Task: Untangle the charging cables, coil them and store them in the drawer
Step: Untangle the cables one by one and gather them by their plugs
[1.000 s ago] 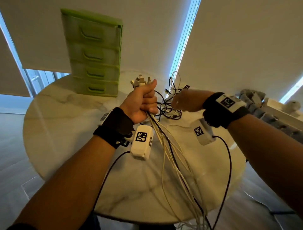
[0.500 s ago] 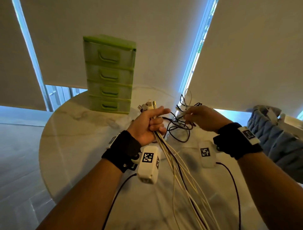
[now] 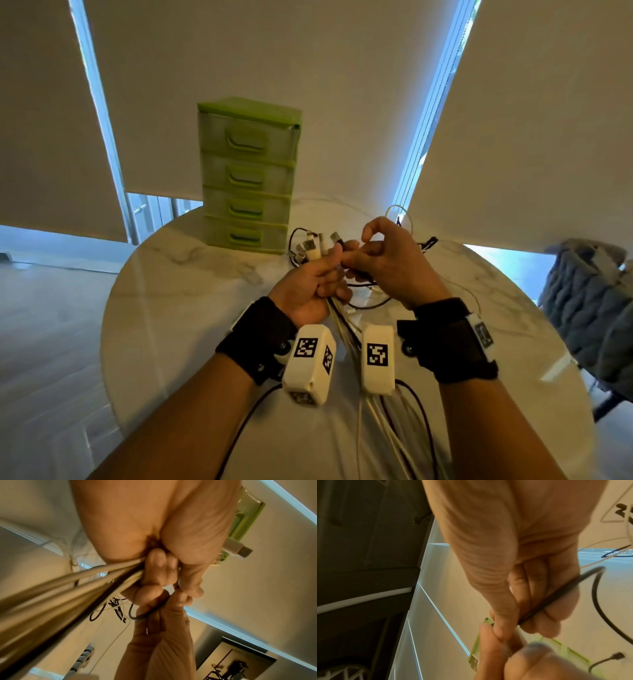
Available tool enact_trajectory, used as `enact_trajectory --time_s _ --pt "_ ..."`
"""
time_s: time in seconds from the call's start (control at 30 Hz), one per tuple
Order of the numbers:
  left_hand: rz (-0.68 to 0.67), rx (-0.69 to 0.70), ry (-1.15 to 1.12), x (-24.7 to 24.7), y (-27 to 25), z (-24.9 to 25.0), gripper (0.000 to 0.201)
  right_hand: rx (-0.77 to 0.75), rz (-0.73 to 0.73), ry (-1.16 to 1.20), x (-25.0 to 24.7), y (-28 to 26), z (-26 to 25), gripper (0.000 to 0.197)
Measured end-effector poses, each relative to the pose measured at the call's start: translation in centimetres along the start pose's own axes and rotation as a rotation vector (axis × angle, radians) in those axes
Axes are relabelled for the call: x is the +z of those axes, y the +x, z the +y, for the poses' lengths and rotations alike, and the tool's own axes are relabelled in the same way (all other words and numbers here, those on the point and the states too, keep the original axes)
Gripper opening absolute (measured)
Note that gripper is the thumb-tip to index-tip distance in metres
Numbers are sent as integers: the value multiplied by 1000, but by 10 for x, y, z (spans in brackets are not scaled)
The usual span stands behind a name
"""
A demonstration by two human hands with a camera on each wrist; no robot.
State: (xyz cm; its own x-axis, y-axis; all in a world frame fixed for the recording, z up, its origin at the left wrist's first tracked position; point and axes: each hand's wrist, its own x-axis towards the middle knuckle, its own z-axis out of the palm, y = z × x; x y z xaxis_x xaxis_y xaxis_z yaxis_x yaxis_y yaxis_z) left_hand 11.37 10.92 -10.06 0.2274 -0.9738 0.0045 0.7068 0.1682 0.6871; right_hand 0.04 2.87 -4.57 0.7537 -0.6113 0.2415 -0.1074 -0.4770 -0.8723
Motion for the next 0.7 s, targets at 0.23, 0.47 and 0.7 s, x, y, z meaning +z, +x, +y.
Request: enact_trajectory --time_s 0.23,0.47,0.7 --pt "39 19 15 2 6 -2 24 -68 -97 -172 -23 7 4 22" --pt "80 -16 192 -2 6 -3 28 -190 -104 -305 -15 4 -7 26" --pt "201 167 333 2 3 -11 24 -310 -93 -292 8 -1 -18 23"
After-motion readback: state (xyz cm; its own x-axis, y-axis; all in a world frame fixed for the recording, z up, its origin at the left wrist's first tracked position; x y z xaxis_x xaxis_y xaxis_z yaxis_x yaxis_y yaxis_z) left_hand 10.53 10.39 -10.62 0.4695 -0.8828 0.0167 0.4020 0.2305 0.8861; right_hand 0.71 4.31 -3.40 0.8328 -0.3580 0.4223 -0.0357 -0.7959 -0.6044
